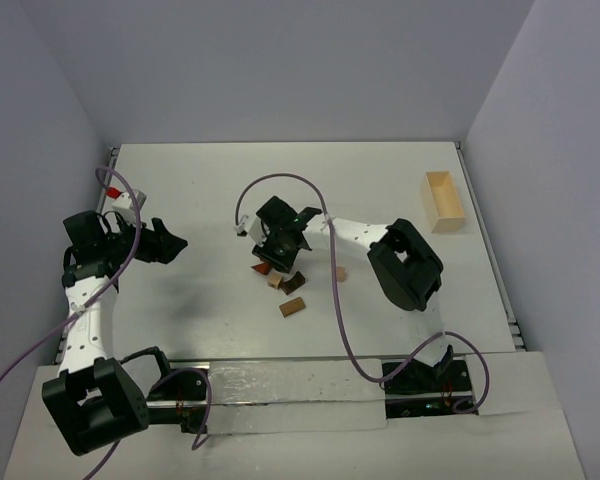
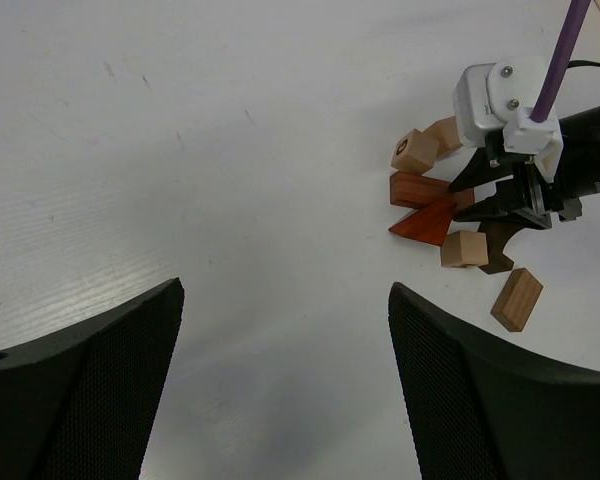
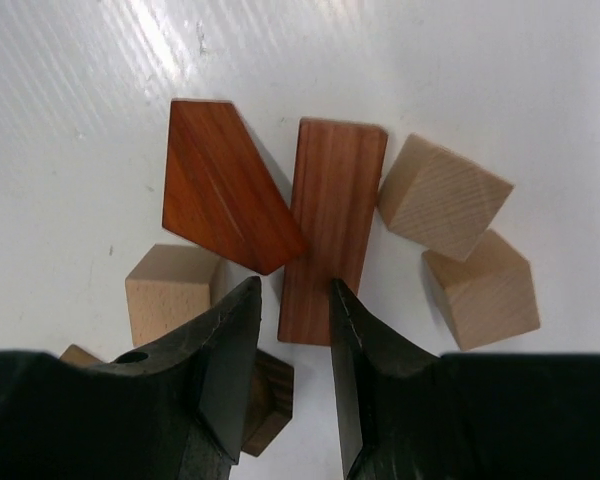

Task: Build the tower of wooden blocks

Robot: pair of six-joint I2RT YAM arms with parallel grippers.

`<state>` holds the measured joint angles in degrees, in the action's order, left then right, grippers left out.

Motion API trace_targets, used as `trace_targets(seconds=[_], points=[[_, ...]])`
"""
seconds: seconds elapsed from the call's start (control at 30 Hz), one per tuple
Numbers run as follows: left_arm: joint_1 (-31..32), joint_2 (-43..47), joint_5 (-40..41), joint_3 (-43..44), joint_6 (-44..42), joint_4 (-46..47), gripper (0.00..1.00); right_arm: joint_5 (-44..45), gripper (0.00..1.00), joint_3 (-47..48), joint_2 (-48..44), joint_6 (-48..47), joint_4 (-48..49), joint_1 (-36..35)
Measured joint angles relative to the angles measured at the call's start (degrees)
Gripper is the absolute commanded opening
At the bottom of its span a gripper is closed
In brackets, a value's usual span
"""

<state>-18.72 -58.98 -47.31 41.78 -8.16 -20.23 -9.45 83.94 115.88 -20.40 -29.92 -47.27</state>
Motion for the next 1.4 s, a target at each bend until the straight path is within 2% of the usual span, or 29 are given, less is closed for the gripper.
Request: trace_targets(seconds=[0.3, 0.43, 0.67, 0.8, 1.07, 1.1, 1.17, 1.2, 1.4], points=[[0.0, -0.1, 0.2, -0.6, 0.0, 0.4, 0.89, 0.7, 0.44, 3.3, 2.5, -0.1, -0.1, 0.0], [0.0, -0.1, 0.2, -0.7, 0.0, 0.4, 0.89, 1.0, 0.42, 3.5, 2.7, -0.2, -0.1, 0.0], [0.0, -0.4, 0.2, -0.7, 0.0, 0.8, 0.89, 2.3, 0.57, 3.5, 3.1, -0.7, 0.1, 0.0], [0.0, -0.5, 0.2, -0.7, 0.1, 0.8, 0.89, 2.9, 0.57, 3.6, 4.3, -0.7, 0.0, 0.0], [0.0, -0.5, 0.2, -0.8, 0.1, 0.9, 0.89, 3.6, 0.35, 3.8, 4.5, -1.1, -0.1, 0.0], [0.0, -0.5, 0.2, -0.8, 0.1, 0.9, 0.89, 3.6, 0.29, 3.8, 4.5, -1.2, -0.1, 0.0], [0.0, -0.5, 0.2, -0.8, 0.2, 1.0, 0.89, 3.6, 0.06, 3.9, 4.5, -1.1, -0.1, 0.0], [0.0, -0.5, 0.2, -0.8, 0.2, 1.0, 0.89, 3.5, 0.0, 3.9, 4.5, -1.1, -0.2, 0.0], [0.0, -0.5, 0.3, -0.9, 0.4, 1.2, 0.89, 5.6, 0.0, 3.9, 4.5, 4.5, 0.1, 0.0]])
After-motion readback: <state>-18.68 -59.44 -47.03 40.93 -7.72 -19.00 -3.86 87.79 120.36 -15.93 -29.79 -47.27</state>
